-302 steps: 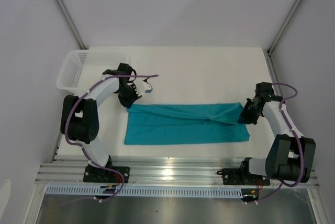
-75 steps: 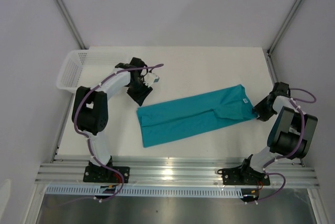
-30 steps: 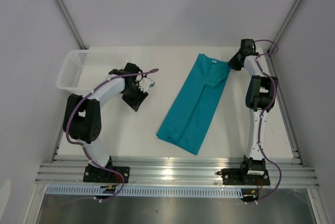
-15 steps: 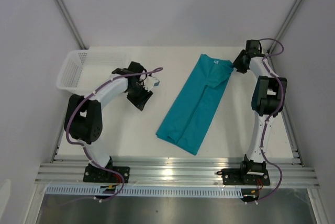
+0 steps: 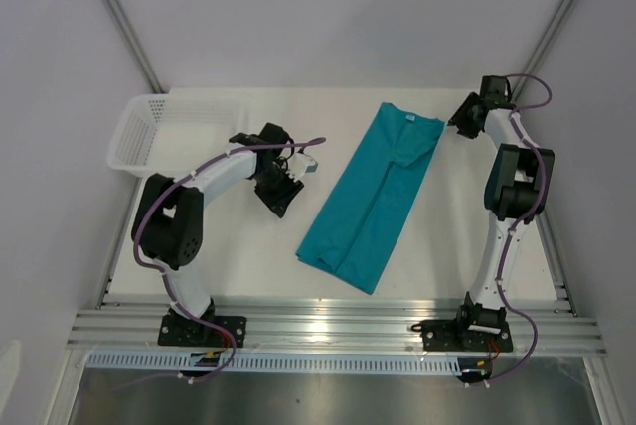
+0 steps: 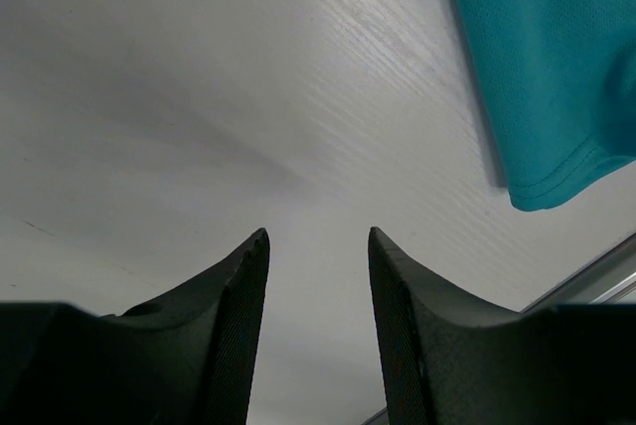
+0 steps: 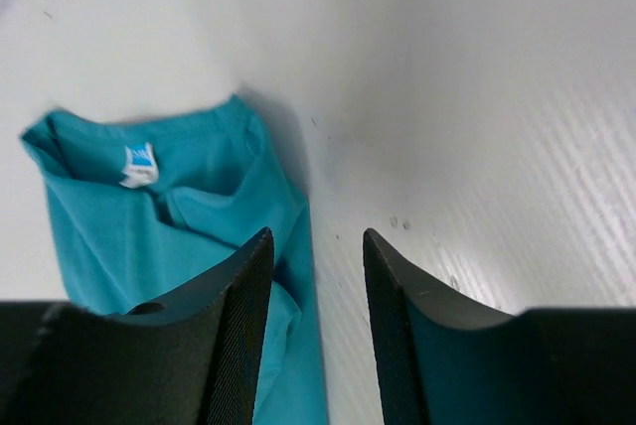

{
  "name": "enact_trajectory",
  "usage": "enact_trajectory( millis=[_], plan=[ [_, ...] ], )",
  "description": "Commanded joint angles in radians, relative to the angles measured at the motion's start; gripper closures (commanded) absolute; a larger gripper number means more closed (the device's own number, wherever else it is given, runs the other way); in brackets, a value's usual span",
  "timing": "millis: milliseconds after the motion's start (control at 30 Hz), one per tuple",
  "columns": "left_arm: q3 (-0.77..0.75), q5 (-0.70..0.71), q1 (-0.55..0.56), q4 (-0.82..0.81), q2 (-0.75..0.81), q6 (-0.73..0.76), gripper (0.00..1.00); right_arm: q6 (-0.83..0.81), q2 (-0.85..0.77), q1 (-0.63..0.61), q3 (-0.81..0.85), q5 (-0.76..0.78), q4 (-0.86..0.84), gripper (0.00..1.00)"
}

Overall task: Roll the t-shirts
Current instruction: Fold the tshirt

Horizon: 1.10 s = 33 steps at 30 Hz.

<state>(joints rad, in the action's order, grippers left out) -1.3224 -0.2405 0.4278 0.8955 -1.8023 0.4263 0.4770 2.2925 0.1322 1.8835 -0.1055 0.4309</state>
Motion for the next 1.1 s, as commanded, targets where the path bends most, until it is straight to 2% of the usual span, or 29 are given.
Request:
enact_trajectory(
  millis=[0, 200, 433, 500, 533, 633, 833, 1000, 1067],
  plan=[
    [-0.025, -0.031, 0.002, -0.021, 0.001, -0.014, 0.52, -0.040, -0.025, -0.008, 0.066, -0.049, -0.001, 0.57],
    [-0.028, -0.074, 0.031, -0.040, -0.014, -0.026, 0.52, -0.055, -0.096, -0.014, -0.179, -0.184, -0.150, 0.60],
    [-0.029, -0.102, 0.069, -0.049, -0.075, -0.032, 0.52, -0.061, -0.045, -0.037, -0.147, -0.206, -0.133, 0.58],
    [-0.023, -0.100, 0.069, -0.052, -0.086, -0.038, 0.52, -0.055, -0.039, -0.039, -0.147, -0.197, -0.133, 0.64],
    [-0.021, -0.100, 0.069, -0.053, -0.086, -0.040, 0.52, -0.052, -0.039, -0.039, -0.149, -0.189, -0.129, 0.72],
    [-0.011, -0.100, 0.069, -0.056, -0.085, -0.041, 0.52, -0.046, -0.044, -0.034, -0.150, -0.158, -0.118, 0.84],
    [-0.004, -0.095, 0.069, -0.053, -0.086, -0.043, 0.52, -0.021, -0.021, -0.017, -0.116, -0.112, -0.080, 0.96],
    [-0.003, -0.092, 0.069, -0.052, -0.086, -0.040, 0.52, -0.029, -0.016, -0.017, -0.110, -0.117, -0.081, 0.93],
    [-0.003, -0.091, 0.068, -0.050, -0.086, -0.040, 0.52, -0.031, -0.018, -0.016, -0.110, -0.122, -0.083, 0.80]
  ],
)
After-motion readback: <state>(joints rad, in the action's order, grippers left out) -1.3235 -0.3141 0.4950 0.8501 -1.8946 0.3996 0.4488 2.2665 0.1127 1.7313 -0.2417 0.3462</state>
